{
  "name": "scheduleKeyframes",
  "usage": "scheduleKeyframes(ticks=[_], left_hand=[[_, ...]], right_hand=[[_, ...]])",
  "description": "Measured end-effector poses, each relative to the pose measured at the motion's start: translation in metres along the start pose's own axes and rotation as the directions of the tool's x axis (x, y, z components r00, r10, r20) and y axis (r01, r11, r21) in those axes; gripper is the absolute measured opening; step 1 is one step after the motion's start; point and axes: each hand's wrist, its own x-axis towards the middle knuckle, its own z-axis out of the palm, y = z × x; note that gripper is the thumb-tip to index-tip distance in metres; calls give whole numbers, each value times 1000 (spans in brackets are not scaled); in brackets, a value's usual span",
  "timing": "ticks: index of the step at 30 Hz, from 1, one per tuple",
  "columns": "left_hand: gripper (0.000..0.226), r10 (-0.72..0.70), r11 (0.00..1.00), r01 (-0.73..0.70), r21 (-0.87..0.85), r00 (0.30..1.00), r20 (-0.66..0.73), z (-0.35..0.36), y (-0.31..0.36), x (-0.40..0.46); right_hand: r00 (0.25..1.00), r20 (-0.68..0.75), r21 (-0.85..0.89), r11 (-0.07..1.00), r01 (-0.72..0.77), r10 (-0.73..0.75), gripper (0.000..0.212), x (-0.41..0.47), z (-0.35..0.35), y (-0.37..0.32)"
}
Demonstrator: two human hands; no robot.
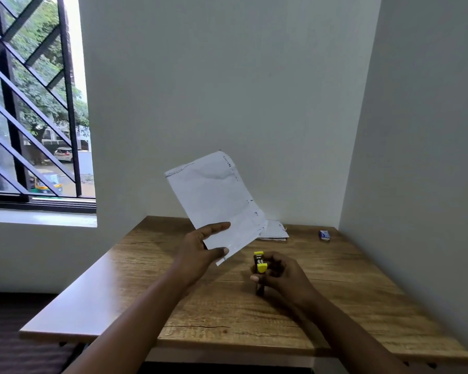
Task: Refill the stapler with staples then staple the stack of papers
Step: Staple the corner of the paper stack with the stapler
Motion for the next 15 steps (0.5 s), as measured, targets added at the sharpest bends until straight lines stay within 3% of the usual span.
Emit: scheduleKeyframes(ticks=[5,7,10,13,15], left_hand=[[55,-2,1000,3,20,1000,-14,-4,-4,1],[56,-13,1000,13,17,1000,-18,-6,-6,1],[56,-7,999,8,40,1000,-7,-6,-6,0],[55,-9,1000,9,10,999,33,-3,-7,-3],[56,-21,1000,24,-18,993,119,1,-7,-7]], right_hand=[[999,37,29,999,-29,28,24,-2,14,3],[996,67,242,967,-72,57,25,-2,23,3],[993,52,560,820,-117,106,19,3,37,0],[991,-69,534,843,-62,117,14,12,43,-5],[986,-149,418,908,-12,82,11,14,44,-10]])
